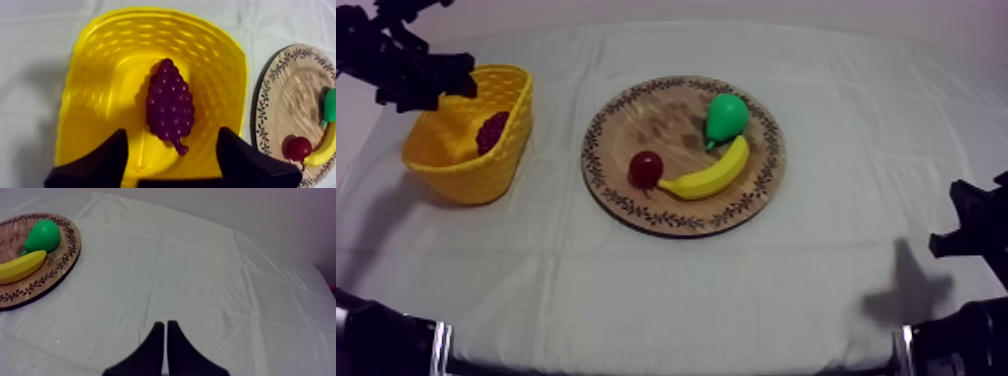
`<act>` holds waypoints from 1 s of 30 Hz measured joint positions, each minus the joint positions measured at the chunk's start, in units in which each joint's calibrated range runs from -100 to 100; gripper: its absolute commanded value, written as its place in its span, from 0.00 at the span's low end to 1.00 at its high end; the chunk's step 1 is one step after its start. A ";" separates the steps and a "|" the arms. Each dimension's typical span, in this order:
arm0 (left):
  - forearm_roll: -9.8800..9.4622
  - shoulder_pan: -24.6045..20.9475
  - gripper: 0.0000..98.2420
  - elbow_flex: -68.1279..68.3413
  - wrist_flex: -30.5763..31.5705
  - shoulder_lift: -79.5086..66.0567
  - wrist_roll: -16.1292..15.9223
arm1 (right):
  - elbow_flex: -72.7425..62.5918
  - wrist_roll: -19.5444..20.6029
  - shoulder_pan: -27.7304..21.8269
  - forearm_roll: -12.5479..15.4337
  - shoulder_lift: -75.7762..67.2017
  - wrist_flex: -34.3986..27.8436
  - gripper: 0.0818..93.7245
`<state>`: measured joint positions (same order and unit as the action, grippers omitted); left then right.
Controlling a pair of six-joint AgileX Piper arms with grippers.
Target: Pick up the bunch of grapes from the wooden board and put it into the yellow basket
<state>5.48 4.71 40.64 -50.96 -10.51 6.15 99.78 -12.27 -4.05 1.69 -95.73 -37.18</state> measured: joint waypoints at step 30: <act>3.69 -4.40 0.00 32.87 9.78 -40.04 -14.63 | 0.00 0.00 0.00 0.00 0.00 0.00 0.00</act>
<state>9.18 0.31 73.51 -41.18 -50.55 -8.49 99.78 -12.27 -4.05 1.69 -95.73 -37.18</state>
